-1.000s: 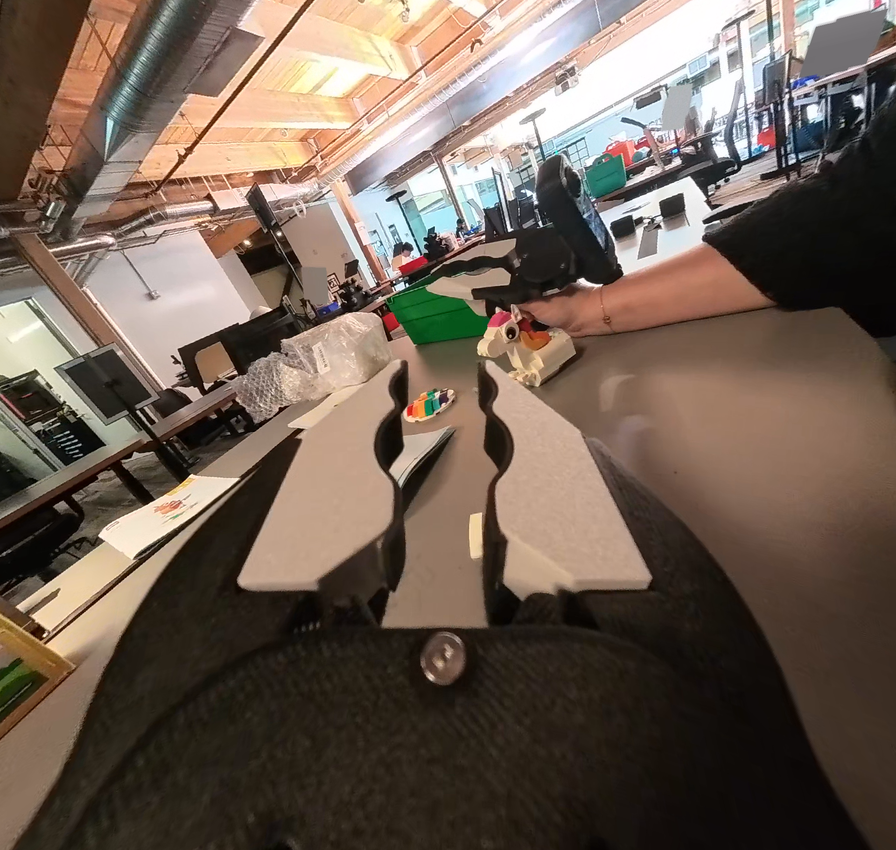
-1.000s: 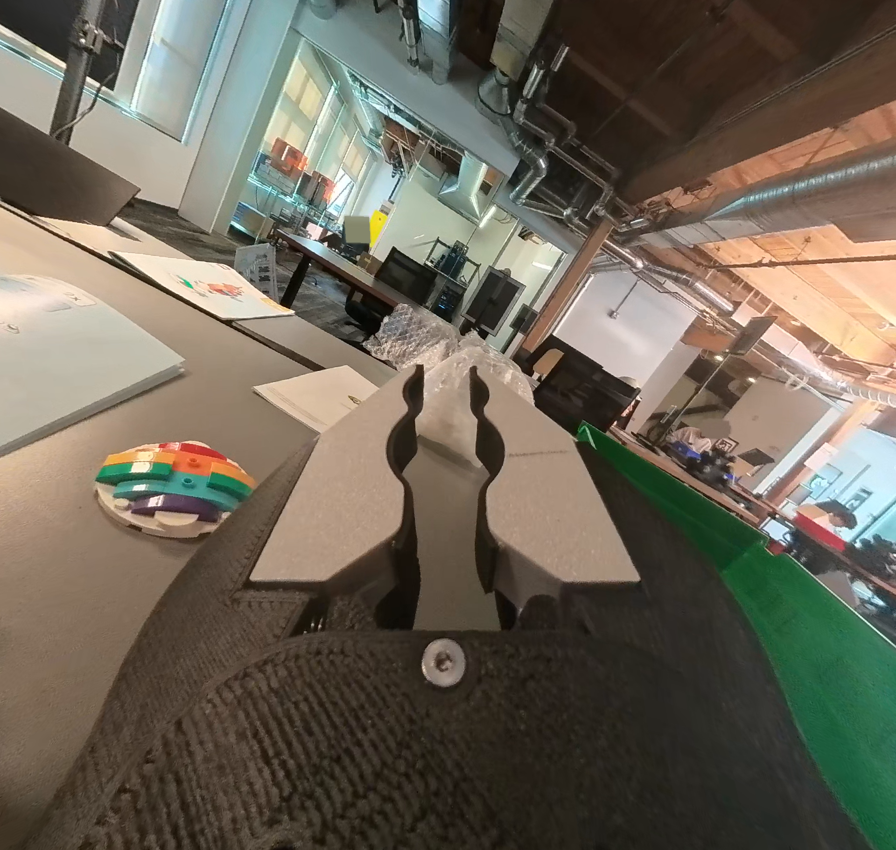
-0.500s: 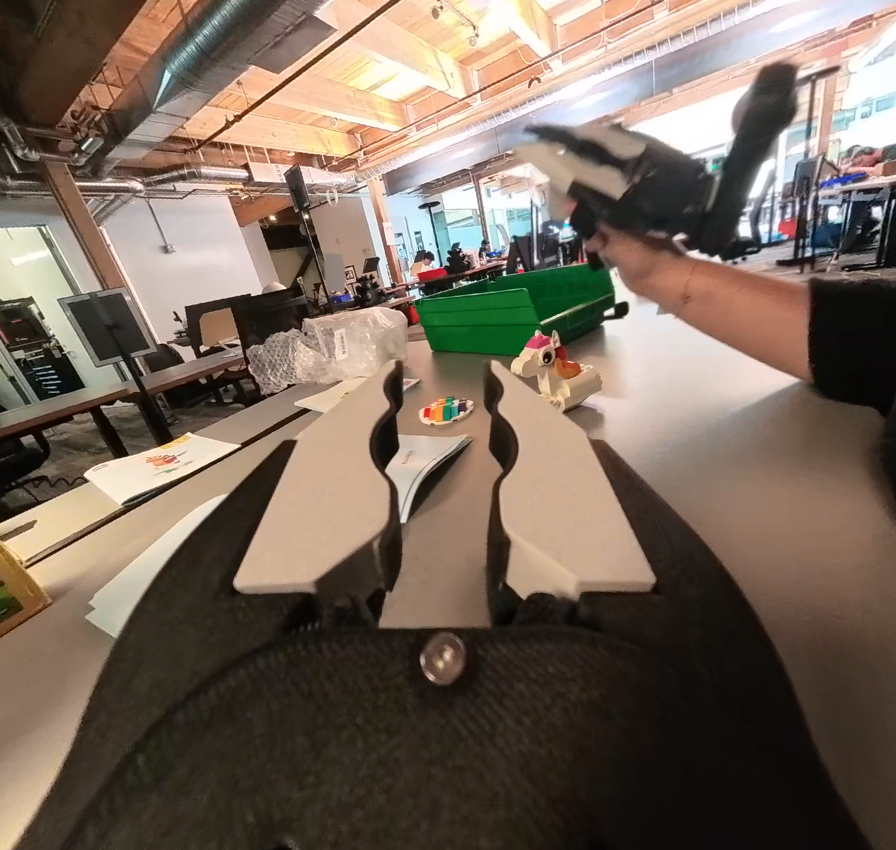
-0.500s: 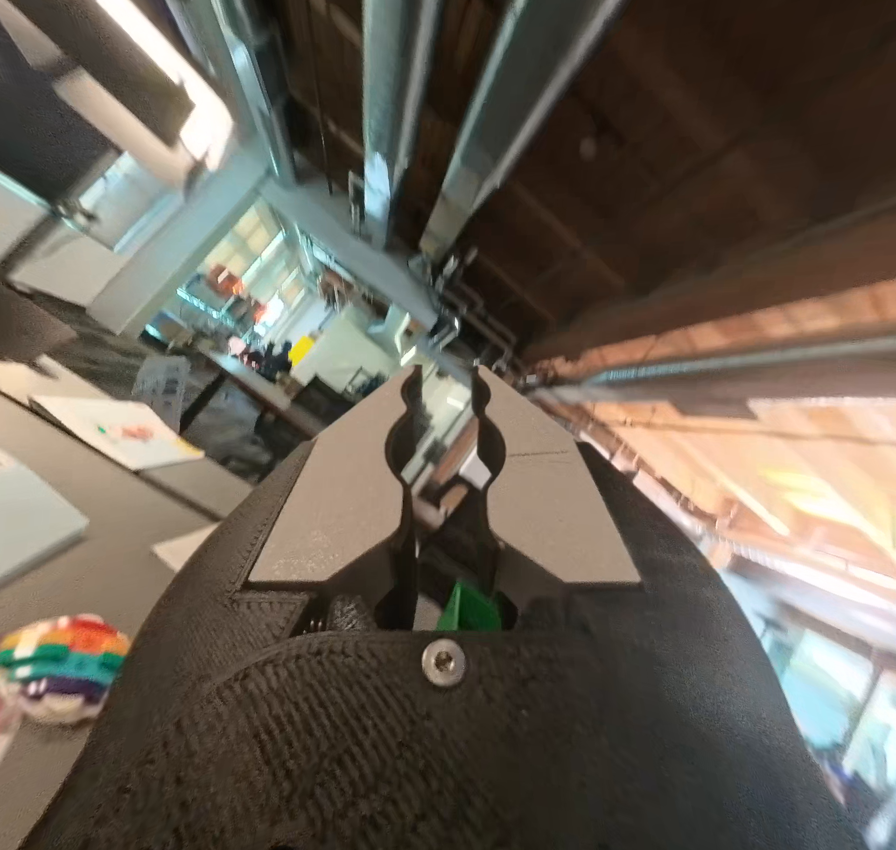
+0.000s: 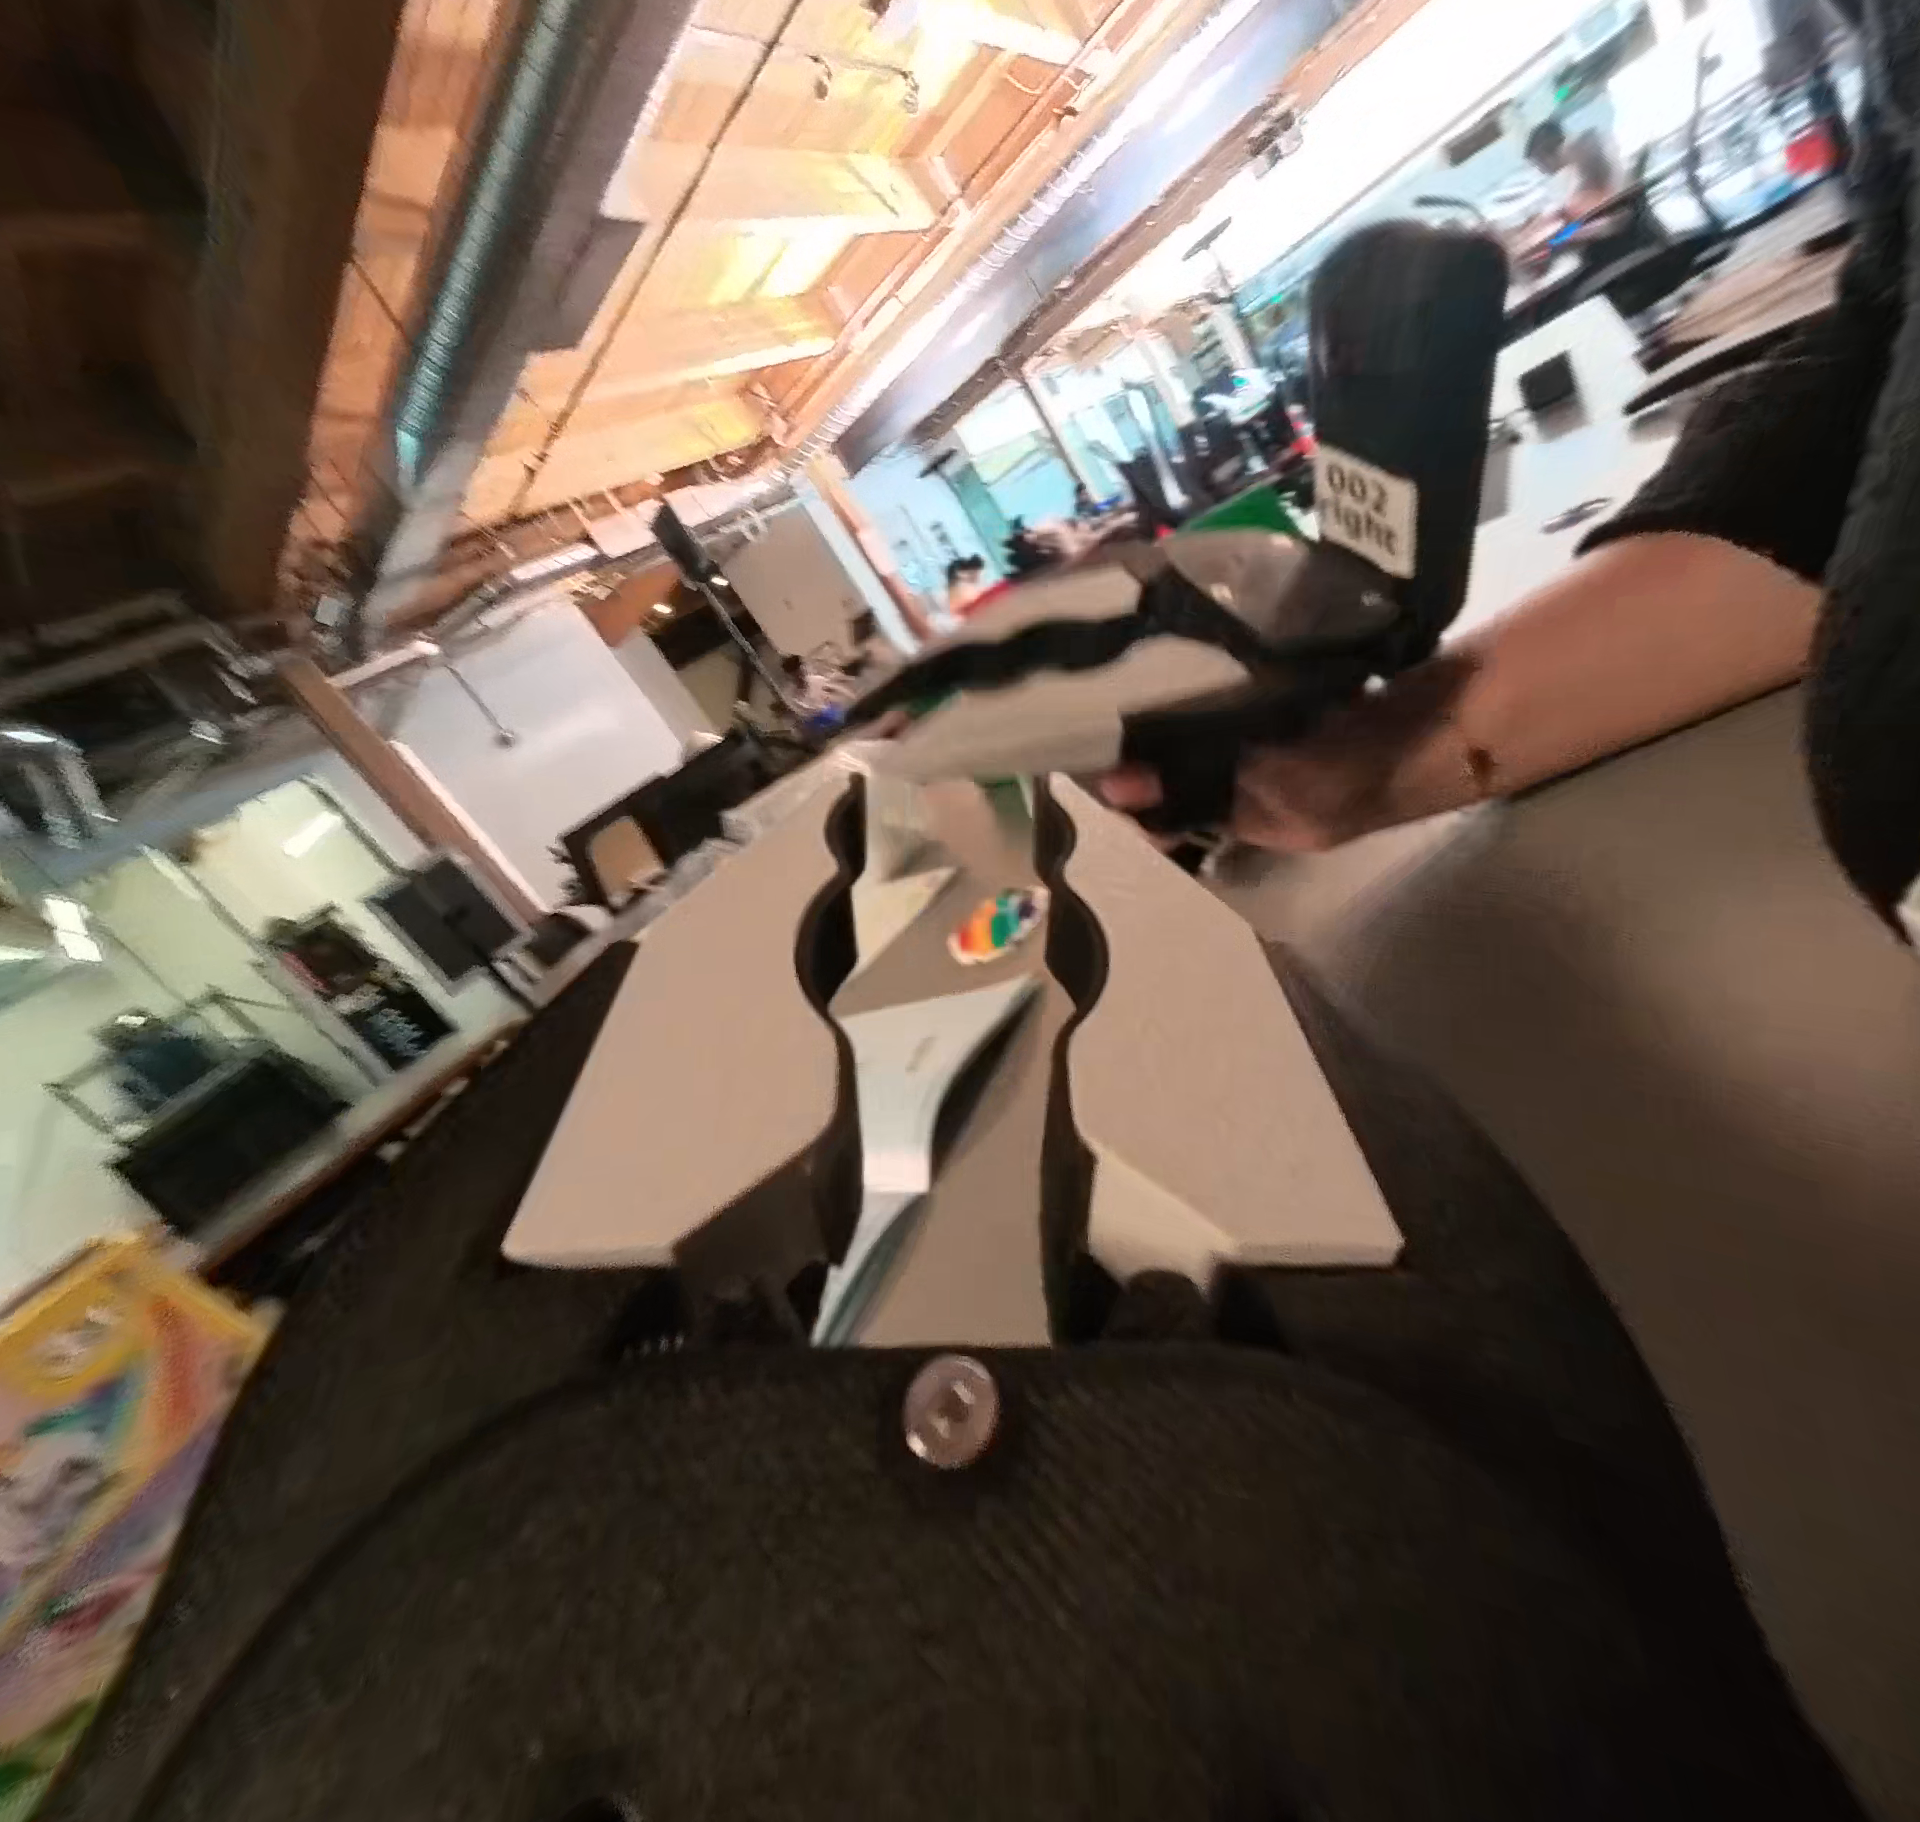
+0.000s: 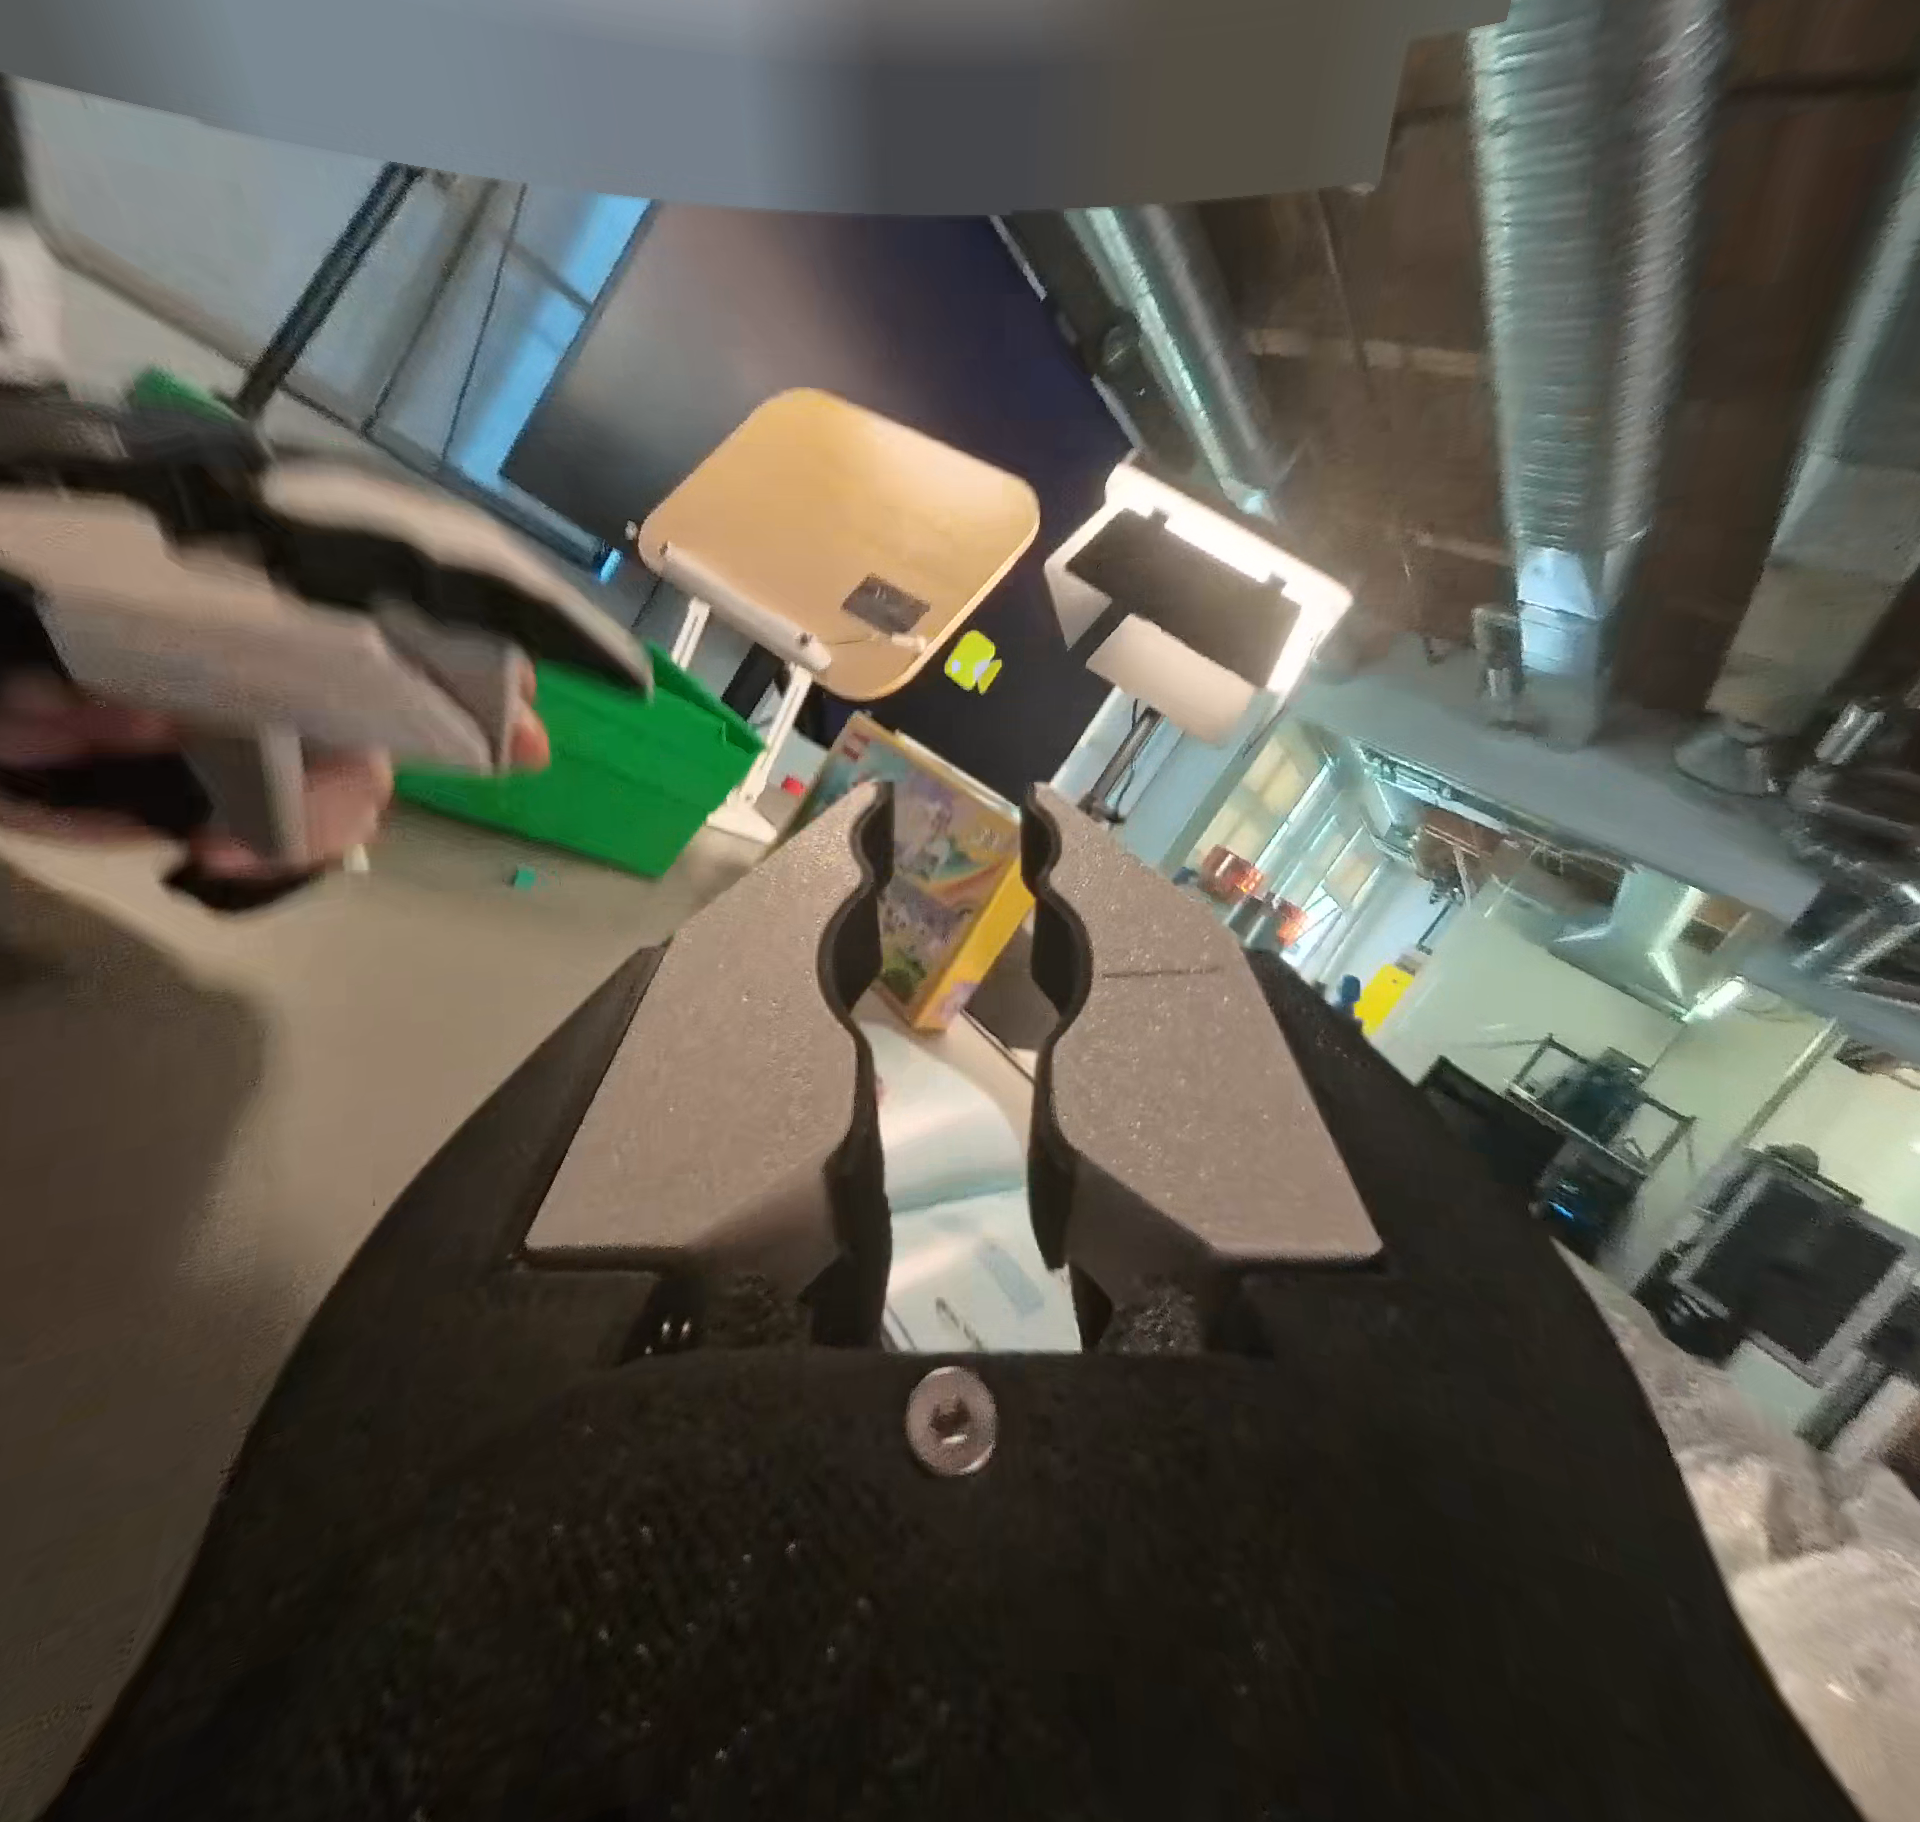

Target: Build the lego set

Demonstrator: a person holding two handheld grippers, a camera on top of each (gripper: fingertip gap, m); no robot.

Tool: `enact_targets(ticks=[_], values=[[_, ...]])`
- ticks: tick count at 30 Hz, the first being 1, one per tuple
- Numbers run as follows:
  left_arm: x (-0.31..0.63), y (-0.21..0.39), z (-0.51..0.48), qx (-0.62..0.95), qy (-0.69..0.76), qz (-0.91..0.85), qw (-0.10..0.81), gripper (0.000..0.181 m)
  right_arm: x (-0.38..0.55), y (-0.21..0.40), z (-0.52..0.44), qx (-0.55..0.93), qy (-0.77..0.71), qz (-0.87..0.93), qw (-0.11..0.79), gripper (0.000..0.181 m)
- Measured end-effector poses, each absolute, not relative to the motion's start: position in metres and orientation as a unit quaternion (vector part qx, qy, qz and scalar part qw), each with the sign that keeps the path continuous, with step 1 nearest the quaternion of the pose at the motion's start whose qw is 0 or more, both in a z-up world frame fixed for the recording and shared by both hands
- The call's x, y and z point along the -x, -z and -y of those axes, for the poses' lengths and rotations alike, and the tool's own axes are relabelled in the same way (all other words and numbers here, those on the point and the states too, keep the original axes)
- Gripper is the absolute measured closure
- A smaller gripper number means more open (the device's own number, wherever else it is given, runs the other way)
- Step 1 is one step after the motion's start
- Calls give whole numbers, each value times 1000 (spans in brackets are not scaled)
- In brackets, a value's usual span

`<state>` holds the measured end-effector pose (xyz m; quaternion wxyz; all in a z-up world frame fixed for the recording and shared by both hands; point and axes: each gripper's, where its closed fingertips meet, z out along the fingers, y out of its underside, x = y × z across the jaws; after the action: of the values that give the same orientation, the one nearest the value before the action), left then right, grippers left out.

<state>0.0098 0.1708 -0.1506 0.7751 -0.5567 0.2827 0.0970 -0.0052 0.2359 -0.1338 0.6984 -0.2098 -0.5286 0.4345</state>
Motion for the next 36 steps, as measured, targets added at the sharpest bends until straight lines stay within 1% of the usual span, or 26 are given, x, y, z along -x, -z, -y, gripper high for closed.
enact_targets(ticks=[3,8,11,14,18,21,22,25,26,31,33,36], values=[[3,125,-149,540,-168,-244,788,149,15,151,-237,219,-433,549,680,159],[52,93,-86,539,-276,-100,790,147,22,160,-240,241,-443,556,661,160],[101,94,-37,562,-373,17,738,147,23,160,-241,246,-445,553,660,161],[137,119,0,609,-415,107,667,136,25,162,-240,248,-446,556,656,161],[161,167,18,686,-357,205,600,121,27,163,-239,248,-442,560,655,162],[166,200,19,734,-307,249,553,120,27,164,-239,248,-439,561,657,162],[164,207,17,746,-291,252,544,124,27,164,-240,248,-438,561,657,162],[152,209,5,753,-253,252,553,128,27,164,-241,250,-437,560,658,164],[148,210,1,755,-244,254,554,125,27,164,-241,251,-438,559,657,164],[126,209,-25,772,-190,228,562,125,25,163,-245,258,-438,555,659,164],[115,208,-41,779,-159,208,570,121,25,163,-248,262,-437,553,659,164],[102,200,-58,790,-124,156,580,122,24,162,-250,266,-441,549,658,165]])
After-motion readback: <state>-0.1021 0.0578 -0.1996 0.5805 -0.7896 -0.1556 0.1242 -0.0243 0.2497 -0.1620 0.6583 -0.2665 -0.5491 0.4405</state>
